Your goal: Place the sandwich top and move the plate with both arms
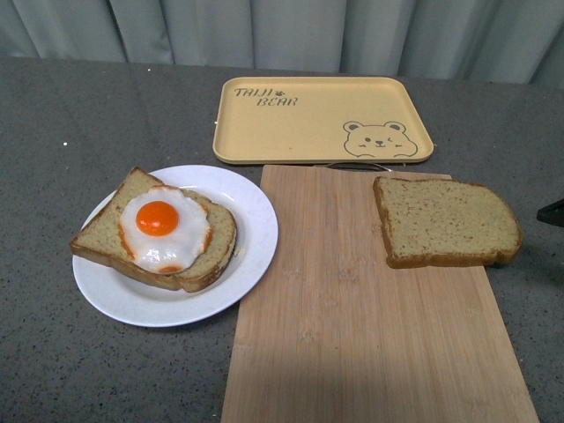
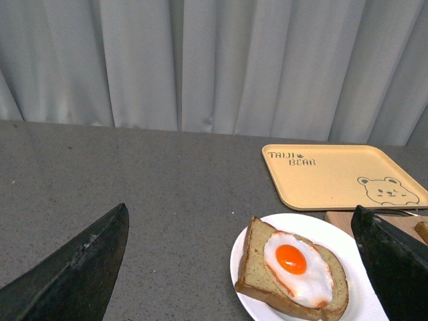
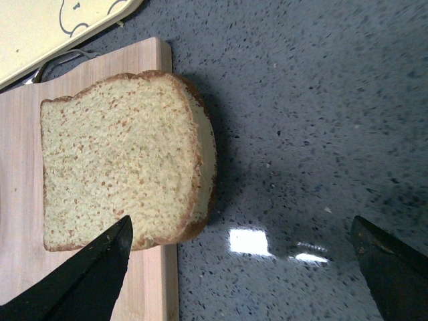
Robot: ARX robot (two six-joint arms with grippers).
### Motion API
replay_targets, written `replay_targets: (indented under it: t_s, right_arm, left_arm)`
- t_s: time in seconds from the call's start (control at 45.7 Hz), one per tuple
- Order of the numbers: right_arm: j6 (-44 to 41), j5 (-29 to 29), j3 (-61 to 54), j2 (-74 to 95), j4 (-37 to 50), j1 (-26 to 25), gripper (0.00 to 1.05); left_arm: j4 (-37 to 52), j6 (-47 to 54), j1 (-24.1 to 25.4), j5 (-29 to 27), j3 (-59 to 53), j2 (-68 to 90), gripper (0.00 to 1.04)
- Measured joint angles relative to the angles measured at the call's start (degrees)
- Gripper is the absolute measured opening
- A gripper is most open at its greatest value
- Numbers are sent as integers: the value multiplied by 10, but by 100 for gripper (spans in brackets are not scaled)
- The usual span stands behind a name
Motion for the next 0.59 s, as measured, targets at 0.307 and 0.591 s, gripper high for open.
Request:
replay_targets:
  t_s: [0.307, 0.591]
  right_arm:
    - [75, -26, 91, 105, -13, 55, 83]
    - [106, -16, 118, 125, -20, 63, 33]
  left_arm:
    - [0, 0, 0, 0, 0, 0, 98]
    - [0, 0, 0, 0, 0, 0, 98]
